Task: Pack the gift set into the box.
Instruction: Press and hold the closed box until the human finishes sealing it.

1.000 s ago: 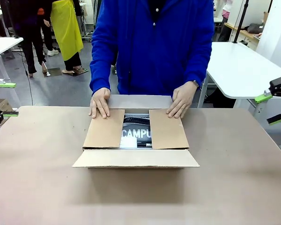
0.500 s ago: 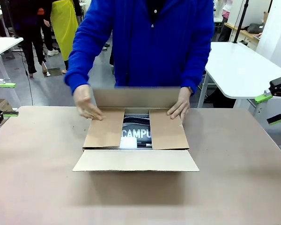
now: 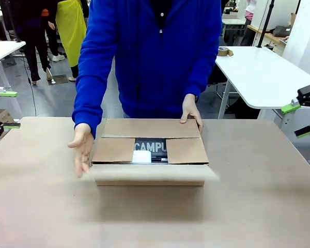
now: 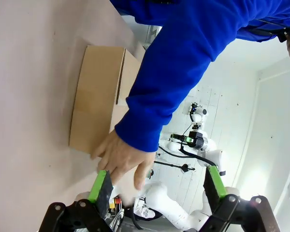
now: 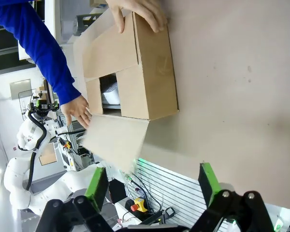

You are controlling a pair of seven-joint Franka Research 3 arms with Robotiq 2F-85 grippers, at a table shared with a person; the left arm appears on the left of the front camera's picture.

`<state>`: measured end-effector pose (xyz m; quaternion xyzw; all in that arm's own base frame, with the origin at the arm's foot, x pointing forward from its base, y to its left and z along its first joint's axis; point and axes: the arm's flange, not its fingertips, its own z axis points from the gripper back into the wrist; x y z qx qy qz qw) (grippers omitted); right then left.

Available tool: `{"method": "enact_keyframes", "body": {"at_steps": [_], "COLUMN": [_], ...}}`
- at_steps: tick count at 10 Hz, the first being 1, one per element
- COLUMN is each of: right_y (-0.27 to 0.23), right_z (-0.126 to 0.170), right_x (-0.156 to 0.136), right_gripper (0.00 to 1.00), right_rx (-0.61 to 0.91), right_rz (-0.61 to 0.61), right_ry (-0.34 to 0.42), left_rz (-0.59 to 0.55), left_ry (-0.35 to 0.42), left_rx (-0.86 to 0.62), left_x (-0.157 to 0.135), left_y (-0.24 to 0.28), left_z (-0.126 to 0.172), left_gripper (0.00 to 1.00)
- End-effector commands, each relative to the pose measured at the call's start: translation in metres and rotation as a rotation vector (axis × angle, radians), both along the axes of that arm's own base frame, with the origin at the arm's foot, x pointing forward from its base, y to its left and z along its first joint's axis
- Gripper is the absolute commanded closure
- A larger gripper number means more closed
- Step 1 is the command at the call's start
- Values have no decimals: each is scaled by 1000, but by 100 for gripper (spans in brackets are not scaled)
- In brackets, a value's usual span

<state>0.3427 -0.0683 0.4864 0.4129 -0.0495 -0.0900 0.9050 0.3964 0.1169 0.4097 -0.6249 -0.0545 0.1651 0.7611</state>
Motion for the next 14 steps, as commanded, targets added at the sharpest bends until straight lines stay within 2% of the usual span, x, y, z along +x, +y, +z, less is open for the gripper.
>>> {"method": "enact_keyframes", "body": {"at_steps": [1, 14], "right_y": [2, 2], "right_z": [-1, -1], "right_x": [1, 1], "right_gripper": [0, 0], "right_rx": [16, 16], "right_rz": [-19, -19], "right_ry": [-5, -5], "left_rz": [11, 11], "left_ry": [4, 4], "left_rx": [-4, -4], "left_x": [-2, -2], "left_y": [-1, -1], "left_z": [2, 2], "left_gripper": [0, 0]}}
